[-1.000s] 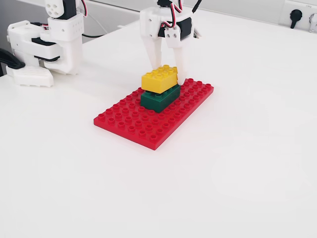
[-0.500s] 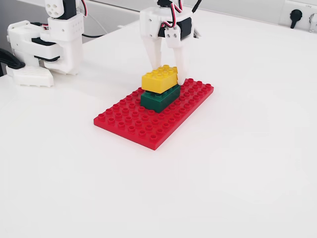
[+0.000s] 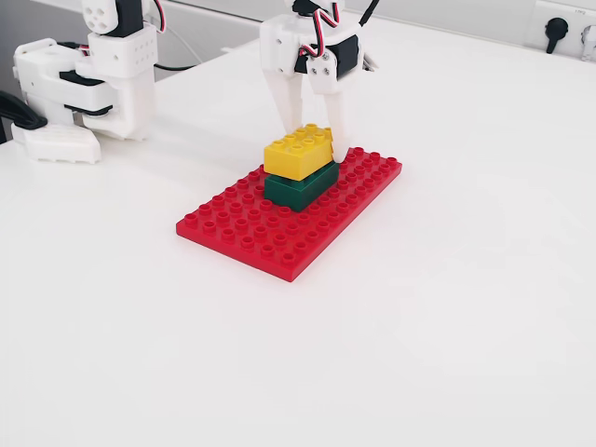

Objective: Put yellow lego brick onto the green one

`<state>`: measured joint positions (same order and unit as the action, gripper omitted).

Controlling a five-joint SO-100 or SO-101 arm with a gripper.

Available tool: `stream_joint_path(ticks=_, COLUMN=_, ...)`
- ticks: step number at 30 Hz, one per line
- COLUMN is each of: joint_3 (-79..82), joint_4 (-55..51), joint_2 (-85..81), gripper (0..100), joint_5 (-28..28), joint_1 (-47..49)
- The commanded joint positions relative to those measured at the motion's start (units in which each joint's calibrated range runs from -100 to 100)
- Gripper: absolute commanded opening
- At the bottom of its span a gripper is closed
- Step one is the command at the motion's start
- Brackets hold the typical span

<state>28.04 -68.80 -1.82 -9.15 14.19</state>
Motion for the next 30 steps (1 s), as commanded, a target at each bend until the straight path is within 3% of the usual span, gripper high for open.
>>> stream_joint_path(ticks=1, joint_3=-0.52, joint_4=0.11, joint_2=-0.99, gripper=15, joint_5=0.24, joint_1=-0.26)
stream_joint_path(ticks=9, joint_3=-0.52, joint_4=0.11, joint_2=-0.99, gripper=15, joint_5=0.24, joint_1=-0.19)
stream_joint_path(ticks=19, joint_3=-0.43, joint_4=-0.32, joint_2=-0.99, gripper=33, joint_5=0.24, joint_1=-0.12)
stream_joint_path(ticks=30, joint_3=-1.07, joint_4=-0.84, joint_2=-2.84, gripper=33, joint_5=0.29, joint_1=-0.04)
